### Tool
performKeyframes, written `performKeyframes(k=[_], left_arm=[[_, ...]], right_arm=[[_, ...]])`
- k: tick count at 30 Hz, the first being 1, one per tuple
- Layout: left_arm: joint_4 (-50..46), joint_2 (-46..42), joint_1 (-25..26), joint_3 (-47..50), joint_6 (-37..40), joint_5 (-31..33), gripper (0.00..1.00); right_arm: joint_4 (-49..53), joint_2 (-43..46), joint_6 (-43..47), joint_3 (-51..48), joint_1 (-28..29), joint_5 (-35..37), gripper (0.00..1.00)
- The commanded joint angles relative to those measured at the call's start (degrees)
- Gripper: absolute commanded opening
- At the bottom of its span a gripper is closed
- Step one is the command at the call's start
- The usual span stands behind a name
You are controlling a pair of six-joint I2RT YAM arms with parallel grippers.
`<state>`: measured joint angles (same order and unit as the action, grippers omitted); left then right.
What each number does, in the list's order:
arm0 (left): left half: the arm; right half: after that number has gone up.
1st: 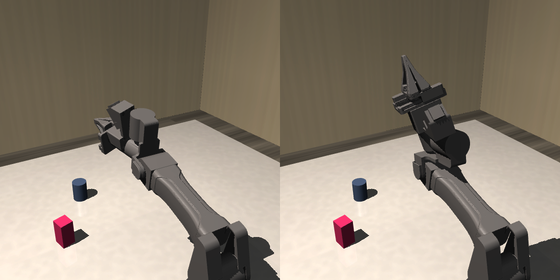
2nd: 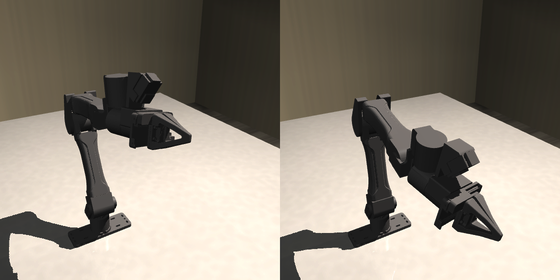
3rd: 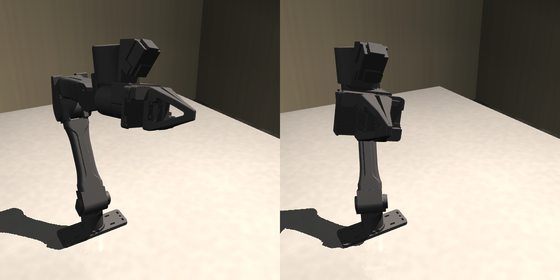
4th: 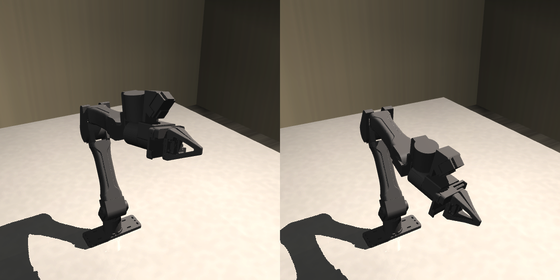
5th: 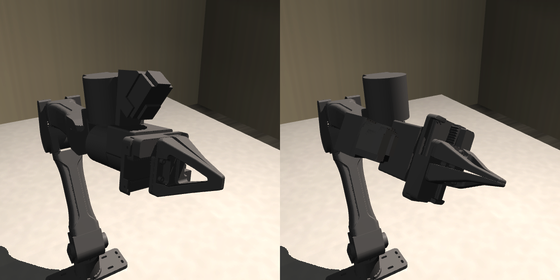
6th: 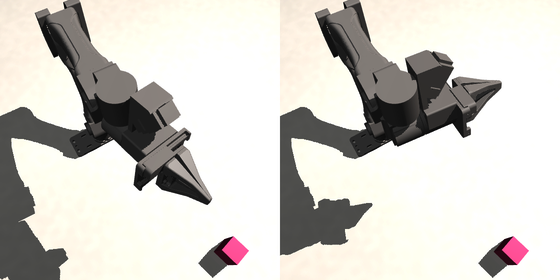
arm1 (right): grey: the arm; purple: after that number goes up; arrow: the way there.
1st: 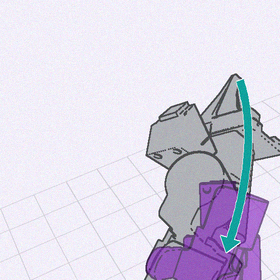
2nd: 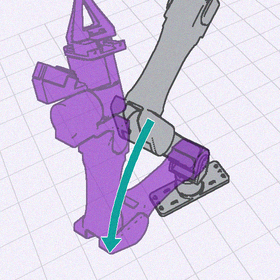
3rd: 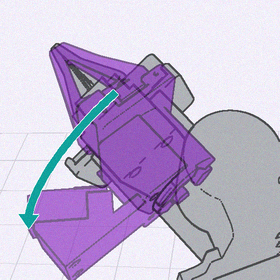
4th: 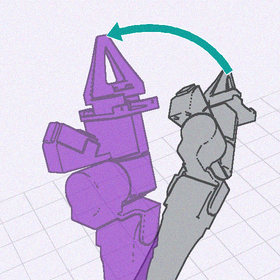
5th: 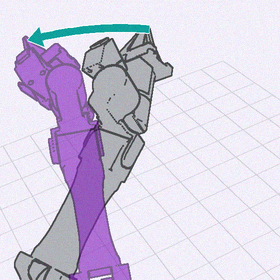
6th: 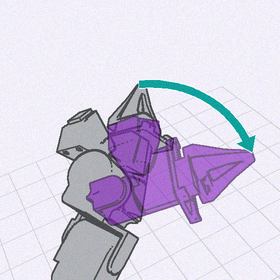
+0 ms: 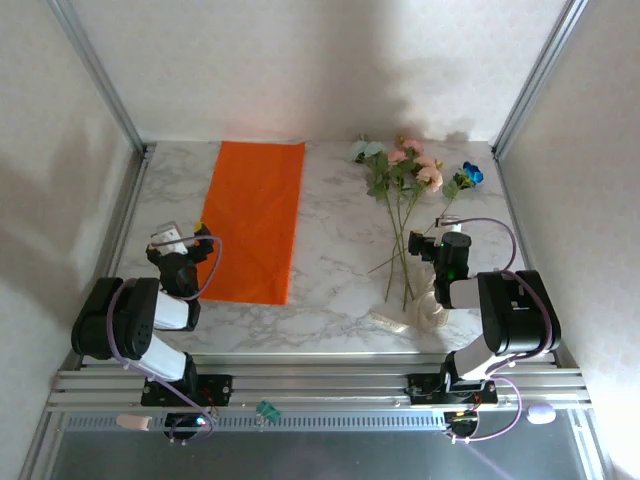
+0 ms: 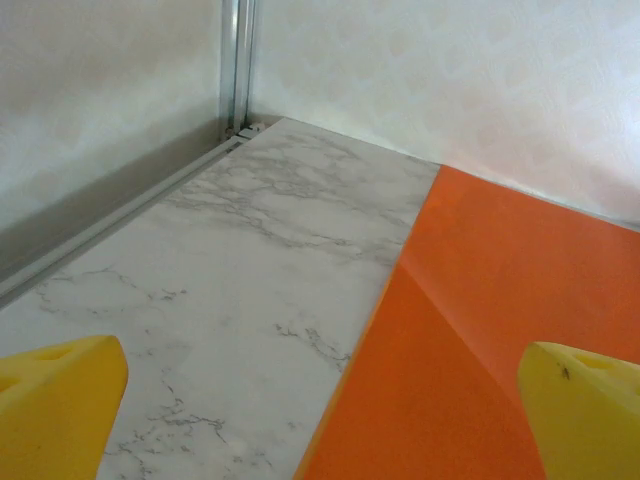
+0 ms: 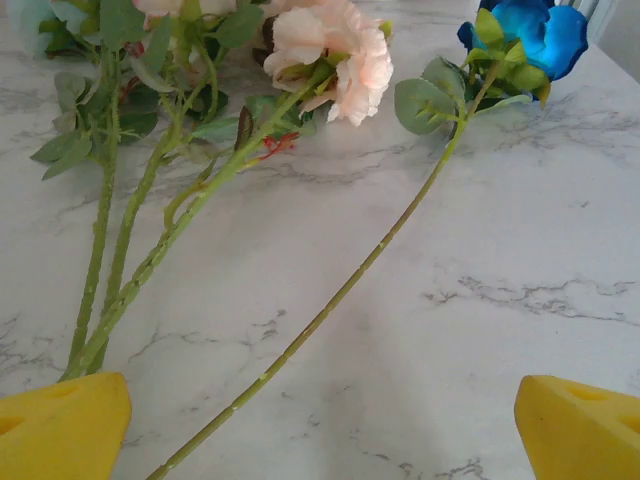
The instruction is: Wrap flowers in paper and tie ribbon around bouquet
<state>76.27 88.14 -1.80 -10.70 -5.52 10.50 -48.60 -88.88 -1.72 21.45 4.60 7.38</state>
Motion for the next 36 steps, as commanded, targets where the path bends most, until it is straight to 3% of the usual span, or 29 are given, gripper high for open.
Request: performKeyframes(k=[1, 20, 22, 23, 26, 28, 29, 30, 31, 32, 33, 34, 35, 36], left_arm=[[1.1, 0.1, 0.4, -0.7, 0.8, 1.3, 1.0], [1.0, 0.1, 0.4, -0.7, 0.8, 1.3, 1.0], [2.6, -0.6, 0.7, -0.1, 1.1, 2.8, 1.0], [-0.1, -3.4, 1.9, -0.2, 1.0, 7.3, 1.0], [-15.4, -15.6, 6.0, -5.1, -0.5, 21.2, 1.0], [-27.5, -20.7, 7.2, -11.9, -5.3, 25.9, 1.0], [-35.6, -21.8, 7.5, -17.6, -10.5, 28.2, 1.0], [-51.2, -22.0, 7.1, -25.9, -18.8, 27.2, 1.0], [-66.8, -21.0, 5.7, -33.7, -26.0, 21.9, 1.0], [-79.9, -19.3, 3.5, -40.9, -34.7, 15.6, 1.0], [-83.9, -17.6, 0.7, -43.4, -40.0, 7.0, 1.0], [-83.6, -16.4, -2.5, -43.7, -41.9, -3.0, 1.0], [-86.7, -13.9, -5.0, -44.9, -46.3, -10.2, 1.0], [-95.1, -11.1, -5.6, -47.5, -50.1, -11.6, 1.0]], right_arm=[[0.0, 0.4, 0.4, 1.0, -0.5, -1.0, 0.99], [-0.4, 0.4, 0.4, 0.8, -0.4, -0.9, 0.99], [-1.4, 3.0, -0.5, -0.7, 0.5, 5.3, 0.99], [0.4, 6.5, -1.2, -1.2, 1.5, 10.2, 0.99], [10.3, 19.9, -3.0, -0.2, 3.6, 20.7, 0.99], [20.8, 27.5, -2.8, 6.9, 3.7, 21.5, 0.99], [26.6, 29.8, -3.3, 12.0, 3.8, 22.7, 0.99], [32.7, 30.8, -6.3, 17.8, 3.7, 24.1, 0.99], [38.9, 30.6, -12.3, 23.2, 3.6, 26.2, 0.99], [52.9, 29.8, -24.3, 30.5, 3.1, 27.3, 0.99], [69.2, 28.7, -35.6, 37.4, 2.8, 27.4, 0.99], [75.6, 27.2, -41.6, 40.6, 2.4, 27.5, 0.99], [76.4, 26.0, -40.8, 41.9, 0.7, 18.7, 0.98], [73.5, 25.0, -36.4, 42.6, -0.3, 8.7, 0.99]])
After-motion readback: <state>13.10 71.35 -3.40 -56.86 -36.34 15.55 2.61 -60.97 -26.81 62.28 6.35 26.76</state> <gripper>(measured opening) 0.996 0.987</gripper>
